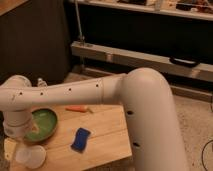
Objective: Place the ceramic cup over the eraser
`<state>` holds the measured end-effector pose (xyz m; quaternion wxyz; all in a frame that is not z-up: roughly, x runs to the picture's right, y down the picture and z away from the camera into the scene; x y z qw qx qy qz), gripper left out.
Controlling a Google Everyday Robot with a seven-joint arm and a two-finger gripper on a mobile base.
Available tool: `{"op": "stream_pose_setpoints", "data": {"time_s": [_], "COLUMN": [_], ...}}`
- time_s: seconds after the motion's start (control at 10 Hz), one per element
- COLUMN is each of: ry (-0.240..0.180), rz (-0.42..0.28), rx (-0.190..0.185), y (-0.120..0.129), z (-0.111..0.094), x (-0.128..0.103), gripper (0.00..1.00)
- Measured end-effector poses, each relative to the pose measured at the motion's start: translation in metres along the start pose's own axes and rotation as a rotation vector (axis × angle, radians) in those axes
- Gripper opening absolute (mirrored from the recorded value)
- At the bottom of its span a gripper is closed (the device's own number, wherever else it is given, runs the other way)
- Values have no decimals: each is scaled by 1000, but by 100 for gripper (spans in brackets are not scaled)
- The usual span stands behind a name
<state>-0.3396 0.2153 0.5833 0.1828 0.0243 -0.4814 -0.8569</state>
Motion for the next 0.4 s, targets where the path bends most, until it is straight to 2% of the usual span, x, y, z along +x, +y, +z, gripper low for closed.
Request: {"op": "stream_pose_setpoints", "data": {"time_s": [0.1,0.4], "ry": [13,13], "rz": [4,-1], "rx": [9,11], "y": [2,1], "z": [-3,-2], "x": [-1,-1], "gripper": [80,80]}}
